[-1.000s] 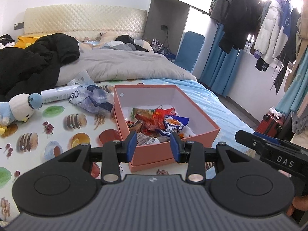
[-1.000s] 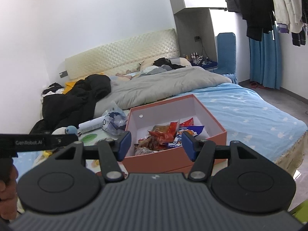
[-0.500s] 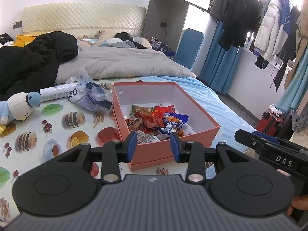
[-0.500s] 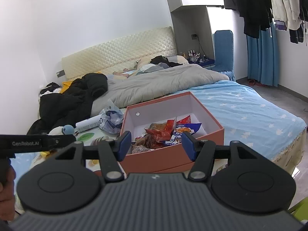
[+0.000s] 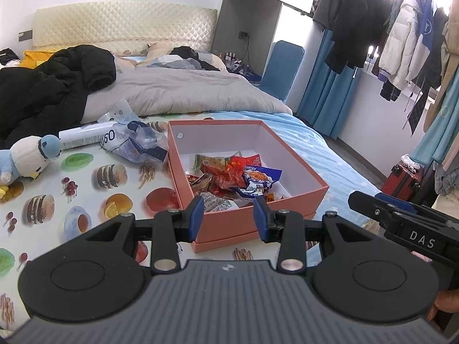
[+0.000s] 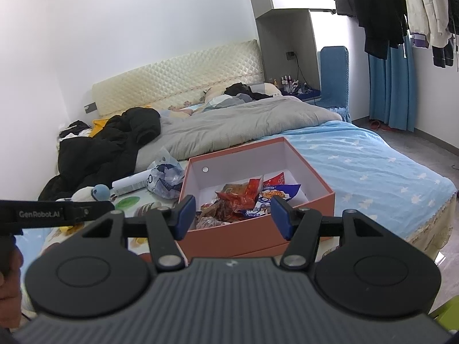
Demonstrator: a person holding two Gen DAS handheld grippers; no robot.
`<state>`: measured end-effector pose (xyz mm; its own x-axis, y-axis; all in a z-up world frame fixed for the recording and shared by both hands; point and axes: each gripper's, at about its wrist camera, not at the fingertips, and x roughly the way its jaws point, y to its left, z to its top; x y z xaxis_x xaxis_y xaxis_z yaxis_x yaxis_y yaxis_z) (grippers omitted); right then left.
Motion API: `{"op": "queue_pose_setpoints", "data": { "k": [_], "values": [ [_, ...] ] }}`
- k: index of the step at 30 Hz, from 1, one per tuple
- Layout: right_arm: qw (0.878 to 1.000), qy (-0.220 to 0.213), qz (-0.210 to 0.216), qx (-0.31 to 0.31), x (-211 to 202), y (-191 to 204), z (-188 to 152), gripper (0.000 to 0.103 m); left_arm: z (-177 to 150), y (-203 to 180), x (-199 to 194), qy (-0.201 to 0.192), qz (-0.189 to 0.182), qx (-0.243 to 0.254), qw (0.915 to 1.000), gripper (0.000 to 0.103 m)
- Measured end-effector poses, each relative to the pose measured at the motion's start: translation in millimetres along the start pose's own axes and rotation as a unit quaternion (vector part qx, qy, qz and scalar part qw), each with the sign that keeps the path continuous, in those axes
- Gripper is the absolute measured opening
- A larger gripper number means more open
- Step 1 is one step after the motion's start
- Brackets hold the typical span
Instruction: Organize snacks
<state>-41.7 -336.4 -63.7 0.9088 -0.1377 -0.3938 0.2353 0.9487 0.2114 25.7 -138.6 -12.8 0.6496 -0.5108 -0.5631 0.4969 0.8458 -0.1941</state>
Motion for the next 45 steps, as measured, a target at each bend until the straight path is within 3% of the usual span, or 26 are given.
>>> {"op": "queue_pose_setpoints", "data": {
  "k": [21, 22, 24, 26, 27, 28, 29, 32, 45],
  "values": [
    [1.0, 0.001, 0.0, 0.0, 0, 0, -1, 0.06, -2, 3, 2, 0.003, 0.002, -0.001, 1.0, 0.043],
    [1.0, 0.001, 0.0, 0.0, 0, 0, -1, 0.06, -2, 4, 2, 0.004, 0.003, -0.002, 1.0, 0.045],
    [1.0, 0.001, -0.001, -0.001, 1, 0, -2, 0.06, -2, 5, 2, 0.003, 0.008, -0.003, 1.0, 0.058],
    [1.0, 0.001, -0.003, -0.001, 1, 0, -3, 0.06, -2, 5, 1, -0.001, 0.016, -0.001, 0.9999, 0.079],
    [1.0, 0.001, -0.005, -0.001, 2, 0, -4, 0.061, -1, 6, 1, -0.004, 0.021, -0.001, 0.9998, 0.083],
    [1.0, 0.002, -0.008, -0.001, 3, -1, -4, 0.068, -1, 7, 1, -0.006, 0.024, -0.001, 0.9997, 0.09],
    [1.0, 0.001, -0.012, -0.001, 4, -1, -4, 0.081, -1, 8, 1, -0.007, 0.028, -0.002, 0.9996, 0.095],
    [1.0, -0.006, -0.018, 0.002, 5, -4, -3, 0.103, 0, 11, 1, -0.006, 0.037, -0.002, 0.9993, 0.099],
    [1.0, -0.006, -0.029, -0.001, 7, -4, -3, 0.103, 2, 12, -2, 0.003, 0.044, -0.008, 0.999, 0.1]
  ]
}}
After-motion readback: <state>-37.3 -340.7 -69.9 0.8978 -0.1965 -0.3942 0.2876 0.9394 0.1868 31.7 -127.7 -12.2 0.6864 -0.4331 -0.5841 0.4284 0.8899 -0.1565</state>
